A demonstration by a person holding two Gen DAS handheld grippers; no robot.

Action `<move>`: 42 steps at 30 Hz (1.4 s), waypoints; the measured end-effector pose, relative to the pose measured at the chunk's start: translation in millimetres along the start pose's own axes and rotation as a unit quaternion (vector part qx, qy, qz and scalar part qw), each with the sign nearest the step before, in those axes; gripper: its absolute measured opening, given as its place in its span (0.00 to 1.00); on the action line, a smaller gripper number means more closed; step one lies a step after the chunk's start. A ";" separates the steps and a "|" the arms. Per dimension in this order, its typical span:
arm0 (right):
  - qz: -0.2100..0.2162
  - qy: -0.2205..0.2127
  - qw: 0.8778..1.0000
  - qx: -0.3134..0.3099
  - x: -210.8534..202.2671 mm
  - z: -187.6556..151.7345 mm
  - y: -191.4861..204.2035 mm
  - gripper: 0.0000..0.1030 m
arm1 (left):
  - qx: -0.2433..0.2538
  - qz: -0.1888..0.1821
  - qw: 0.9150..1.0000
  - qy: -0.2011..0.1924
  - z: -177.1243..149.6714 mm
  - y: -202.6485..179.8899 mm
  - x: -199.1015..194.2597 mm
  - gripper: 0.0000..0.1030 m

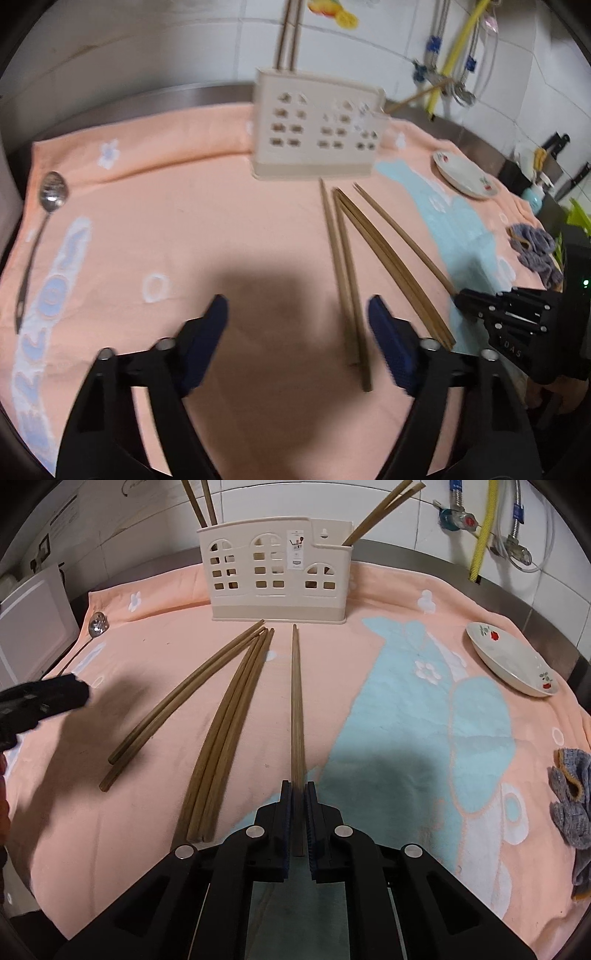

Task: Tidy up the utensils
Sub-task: 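Close the left tool on a wooden chopstick while the right tool grasps another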

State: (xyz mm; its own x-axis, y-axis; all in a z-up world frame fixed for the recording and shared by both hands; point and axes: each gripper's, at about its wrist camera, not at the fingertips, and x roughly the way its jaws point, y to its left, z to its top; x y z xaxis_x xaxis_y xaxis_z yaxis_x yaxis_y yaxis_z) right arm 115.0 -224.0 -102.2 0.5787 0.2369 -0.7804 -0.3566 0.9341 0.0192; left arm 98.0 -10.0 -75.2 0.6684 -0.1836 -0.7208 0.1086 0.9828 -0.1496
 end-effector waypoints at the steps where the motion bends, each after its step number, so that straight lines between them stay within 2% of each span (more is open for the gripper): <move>1: 0.001 0.000 1.000 0.000 0.0 -0.3 -0.4 0.07 | 0.002 -0.005 1.000 0.006 -0.2 -2.5 4.6 0.64; 8: 0.009 -0.004 1.000 0.005 -0.4 -2.1 -2.5 0.07 | 0.005 -0.015 0.999 0.037 1.1 -11.8 34.5 0.45; 16: 0.014 -0.006 1.000 0.010 -0.6 -2.6 -3.6 0.07 | 0.006 -0.019 0.999 0.048 4.1 -15.3 46.9 0.31; 22: 0.016 -0.007 1.000 0.011 -0.7 -2.7 -3.5 0.07 | 0.019 -0.014 0.998 0.055 3.4 -21.2 53.0 0.29; 30: 0.015 -0.007 1.000 0.011 -1.0 -2.6 -3.1 0.07 | 0.051 0.021 0.997 0.059 2.2 -33.4 58.6 0.27; 35: 0.015 -0.007 1.000 0.010 -1.3 -2.1 -3.1 0.07 | 0.057 0.040 0.996 0.055 5.5 -29.6 60.1 0.15; 38: 0.015 -0.007 1.000 0.010 -1.4 -1.9 -3.1 0.07 | 0.052 0.051 0.996 0.053 6.7 -22.3 59.5 0.15; 42: 0.014 -0.008 1.000 0.009 -1.5 -1.9 -3.2 0.07 | 0.051 0.044 0.997 0.044 3.7 -16.9 55.6 0.15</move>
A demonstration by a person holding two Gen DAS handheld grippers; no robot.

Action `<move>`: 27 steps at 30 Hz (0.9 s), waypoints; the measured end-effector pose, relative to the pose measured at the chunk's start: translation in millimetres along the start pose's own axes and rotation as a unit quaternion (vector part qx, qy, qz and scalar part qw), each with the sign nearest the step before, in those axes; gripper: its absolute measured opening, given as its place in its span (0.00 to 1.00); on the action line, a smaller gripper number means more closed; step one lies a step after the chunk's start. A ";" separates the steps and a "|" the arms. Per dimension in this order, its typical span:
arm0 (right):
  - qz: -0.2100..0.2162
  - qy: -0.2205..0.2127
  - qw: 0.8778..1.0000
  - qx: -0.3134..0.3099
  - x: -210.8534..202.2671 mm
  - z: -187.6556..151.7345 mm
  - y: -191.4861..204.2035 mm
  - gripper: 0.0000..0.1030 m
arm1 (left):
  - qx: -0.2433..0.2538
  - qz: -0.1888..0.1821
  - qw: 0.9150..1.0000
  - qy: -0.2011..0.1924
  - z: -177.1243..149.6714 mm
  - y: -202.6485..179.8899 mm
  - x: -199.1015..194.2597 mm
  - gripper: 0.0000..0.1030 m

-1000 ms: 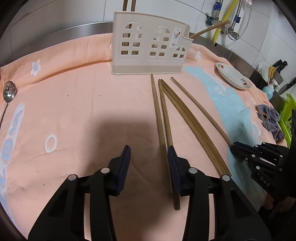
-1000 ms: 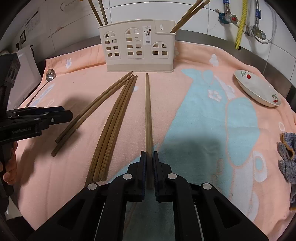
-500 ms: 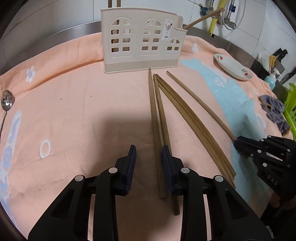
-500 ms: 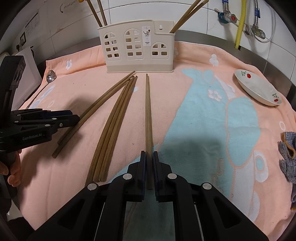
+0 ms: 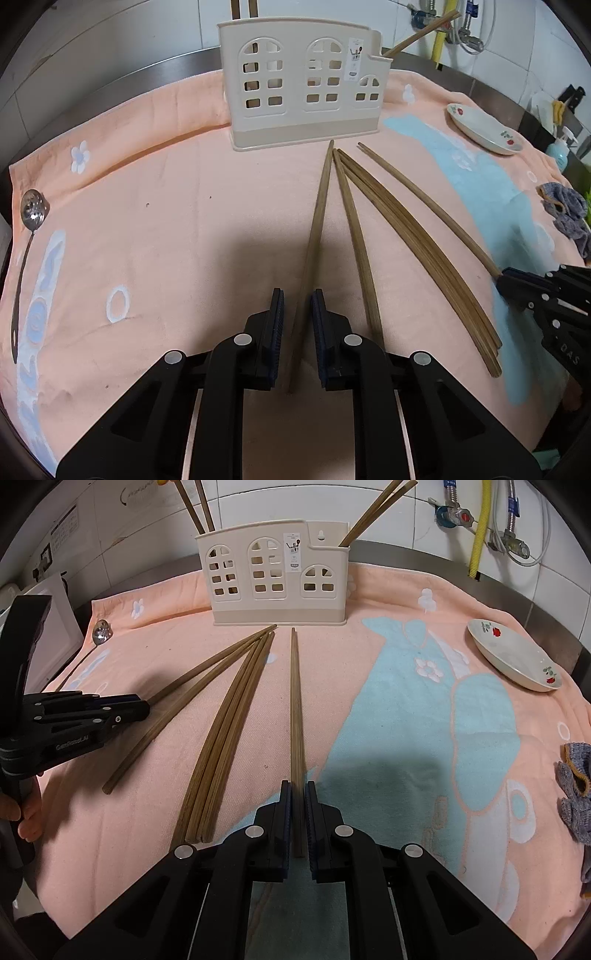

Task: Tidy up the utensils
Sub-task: 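Close the left tool on a wooden chopstick while the right tool grasps another, then lift the left tool's chopstick up to the holder while the right tool carries its own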

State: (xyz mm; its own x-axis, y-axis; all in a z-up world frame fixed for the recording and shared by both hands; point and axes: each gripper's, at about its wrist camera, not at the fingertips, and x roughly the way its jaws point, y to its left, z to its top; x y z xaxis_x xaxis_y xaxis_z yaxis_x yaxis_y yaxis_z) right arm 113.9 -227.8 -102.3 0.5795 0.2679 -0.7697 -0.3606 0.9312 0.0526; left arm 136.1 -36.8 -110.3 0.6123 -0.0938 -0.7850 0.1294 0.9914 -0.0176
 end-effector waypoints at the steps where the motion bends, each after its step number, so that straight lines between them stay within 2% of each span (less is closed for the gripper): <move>1: 0.000 0.000 1.000 -0.001 0.0 0.1 0.0 0.07 | 0.002 -0.003 1.000 -0.002 -1.8 -0.1 -0.8 0.15; 8: -0.001 -0.002 1.000 -0.002 0.7 0.2 0.9 0.07 | 0.016 -0.022 1.000 -0.007 -4.0 -3.5 0.9 0.14; 11: 0.000 -0.003 1.000 0.001 1.0 0.9 1.1 0.07 | 0.008 -0.037 0.999 -0.007 -3.0 1.3 1.7 0.14; 17: -0.002 -0.011 1.000 -0.001 -7.2 3.1 3.3 0.07 | -0.002 -0.038 0.999 -0.006 -0.8 3.3 -1.8 0.07; 27: 0.000 -0.085 0.996 -0.011 -59.9 39.7 -0.2 0.07 | 0.006 -0.042 0.997 -0.069 22.8 8.2 -55.1 0.06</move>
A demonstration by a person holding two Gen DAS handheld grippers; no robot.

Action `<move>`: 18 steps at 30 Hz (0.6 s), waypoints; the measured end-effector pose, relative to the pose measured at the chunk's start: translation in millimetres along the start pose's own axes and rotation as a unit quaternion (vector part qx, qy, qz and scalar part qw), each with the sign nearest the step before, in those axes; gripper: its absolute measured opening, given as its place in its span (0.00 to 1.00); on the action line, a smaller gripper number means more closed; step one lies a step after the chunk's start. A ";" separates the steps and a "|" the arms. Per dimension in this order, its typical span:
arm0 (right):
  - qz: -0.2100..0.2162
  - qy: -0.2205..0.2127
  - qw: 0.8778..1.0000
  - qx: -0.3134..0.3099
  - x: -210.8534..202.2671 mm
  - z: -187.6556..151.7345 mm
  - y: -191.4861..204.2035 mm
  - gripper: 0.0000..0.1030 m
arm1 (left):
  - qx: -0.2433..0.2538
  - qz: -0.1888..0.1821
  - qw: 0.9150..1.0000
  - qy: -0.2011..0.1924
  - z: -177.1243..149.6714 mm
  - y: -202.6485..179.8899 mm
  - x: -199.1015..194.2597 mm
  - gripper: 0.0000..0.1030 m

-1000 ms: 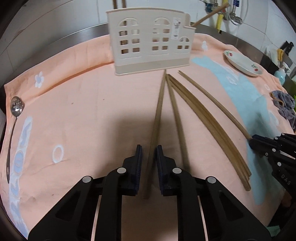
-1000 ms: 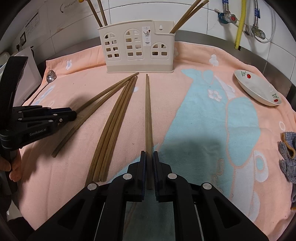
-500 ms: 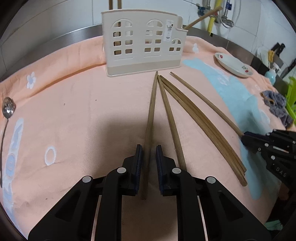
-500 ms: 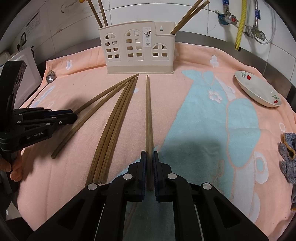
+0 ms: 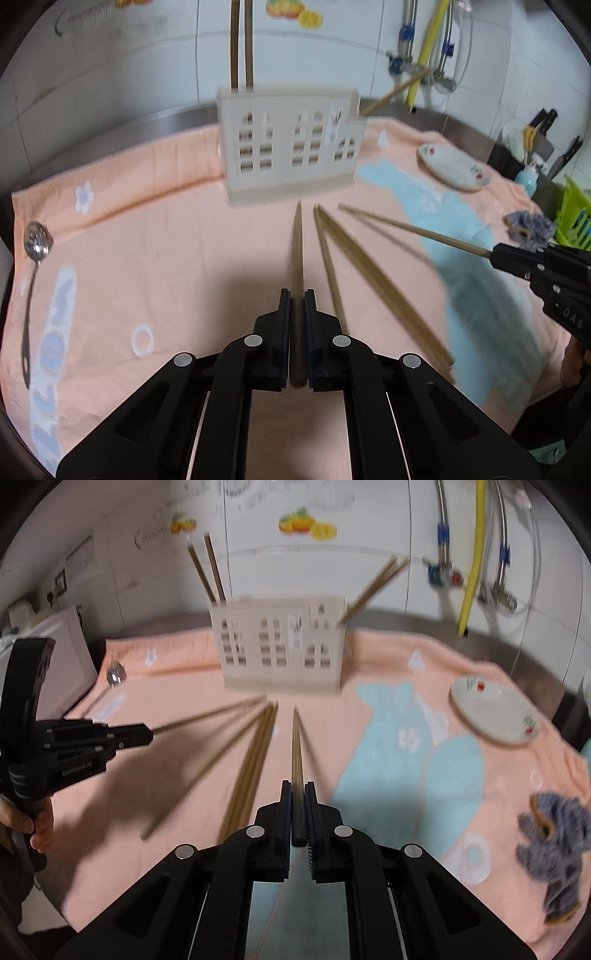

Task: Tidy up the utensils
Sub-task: 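Lift the left tool's chopstick up to the holder while the right tool carries its own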

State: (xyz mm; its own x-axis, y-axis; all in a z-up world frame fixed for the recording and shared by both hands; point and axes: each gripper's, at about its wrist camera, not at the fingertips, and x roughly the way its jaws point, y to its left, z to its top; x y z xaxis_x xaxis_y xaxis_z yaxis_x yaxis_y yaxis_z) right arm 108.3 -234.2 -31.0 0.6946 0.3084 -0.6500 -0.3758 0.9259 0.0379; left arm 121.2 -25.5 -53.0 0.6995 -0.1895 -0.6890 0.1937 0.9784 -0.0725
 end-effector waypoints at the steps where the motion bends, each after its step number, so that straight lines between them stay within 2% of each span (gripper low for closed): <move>1: 0.001 -0.008 1.000 -0.001 -4.1 5.4 -0.4 0.07 | 0.001 -0.002 1.000 -0.008 5.9 -0.1 -5.3 0.06; 8: 0.015 -0.052 0.998 -0.015 -24.1 56.0 -4.2 0.07 | 0.016 -0.005 0.999 -0.033 39.5 -2.5 -22.4 0.06; 18: 0.037 -0.064 0.997 -0.037 -36.5 121.2 -14.1 0.07 | 0.041 -0.014 0.998 -0.050 87.9 -9.8 -33.2 0.06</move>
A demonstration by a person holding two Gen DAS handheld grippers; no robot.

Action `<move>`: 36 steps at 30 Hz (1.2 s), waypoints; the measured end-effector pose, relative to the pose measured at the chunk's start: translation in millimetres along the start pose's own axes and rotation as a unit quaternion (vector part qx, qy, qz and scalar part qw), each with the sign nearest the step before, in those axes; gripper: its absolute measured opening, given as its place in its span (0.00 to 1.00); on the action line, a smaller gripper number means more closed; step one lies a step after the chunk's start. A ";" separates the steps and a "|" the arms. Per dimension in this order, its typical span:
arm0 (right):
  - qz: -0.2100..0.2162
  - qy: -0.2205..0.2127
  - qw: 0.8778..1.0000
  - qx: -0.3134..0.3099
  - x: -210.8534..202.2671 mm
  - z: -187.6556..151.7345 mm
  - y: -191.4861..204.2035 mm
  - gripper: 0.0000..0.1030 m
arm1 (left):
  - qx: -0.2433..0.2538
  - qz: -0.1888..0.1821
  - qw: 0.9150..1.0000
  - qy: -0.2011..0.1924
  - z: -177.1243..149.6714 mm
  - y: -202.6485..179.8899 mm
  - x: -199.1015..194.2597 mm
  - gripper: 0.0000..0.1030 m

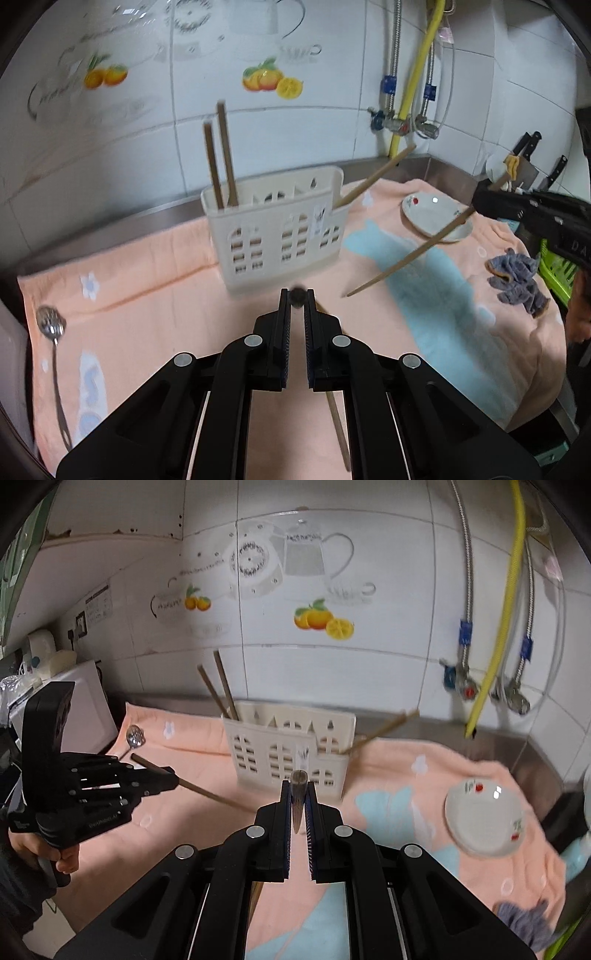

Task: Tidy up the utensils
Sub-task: 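Lift the left tool's chopstick up to the holder while the right tool carries its own, then insert the chopstick into the holder and open the left tool while the right tool releases its own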

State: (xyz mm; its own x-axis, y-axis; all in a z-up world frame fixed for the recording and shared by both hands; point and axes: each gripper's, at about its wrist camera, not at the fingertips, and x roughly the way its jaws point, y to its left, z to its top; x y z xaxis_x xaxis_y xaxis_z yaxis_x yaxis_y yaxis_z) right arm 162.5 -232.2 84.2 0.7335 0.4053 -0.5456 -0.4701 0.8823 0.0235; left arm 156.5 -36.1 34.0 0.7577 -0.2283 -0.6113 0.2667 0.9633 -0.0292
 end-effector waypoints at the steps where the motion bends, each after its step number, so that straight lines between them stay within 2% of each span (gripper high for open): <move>1: 0.002 -0.002 1.000 -0.002 -1.1 7.1 -1.7 0.07 | 0.003 -0.001 1.000 -0.003 4.8 -1.2 -1.4 0.06; 11: 0.022 -0.020 1.000 -0.006 -17.0 74.6 -19.2 0.07 | 0.031 -0.002 0.998 -0.058 67.4 -10.9 -32.5 0.06; 20: 0.006 -0.038 0.999 -0.005 -19.5 112.5 -30.2 0.07 | 0.049 0.034 0.989 -0.132 131.3 -14.6 -59.7 0.06; 23: 0.001 -0.038 0.999 -0.004 -13.7 121.0 -33.0 0.07 | 0.053 0.051 0.987 -0.144 143.4 -12.2 -58.3 0.06; 28: -0.003 -0.020 1.000 -0.005 5.8 126.4 -35.1 0.07 | 0.038 0.069 0.988 -0.135 154.5 2.2 -36.5 0.06; 36: 0.000 0.014 1.000 -0.009 37.9 120.3 -34.3 0.07 | 0.011 0.070 0.992 -0.102 146.2 26.6 0.7 0.06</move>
State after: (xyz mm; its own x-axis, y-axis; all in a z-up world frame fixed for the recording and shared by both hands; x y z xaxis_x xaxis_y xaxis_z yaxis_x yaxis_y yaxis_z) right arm 265.5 -218.3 163.5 0.7203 0.3975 -0.5685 -0.4783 0.8782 0.0081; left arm 251.2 -31.3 148.4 0.8921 -0.1185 -0.4360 0.1619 0.9848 0.0635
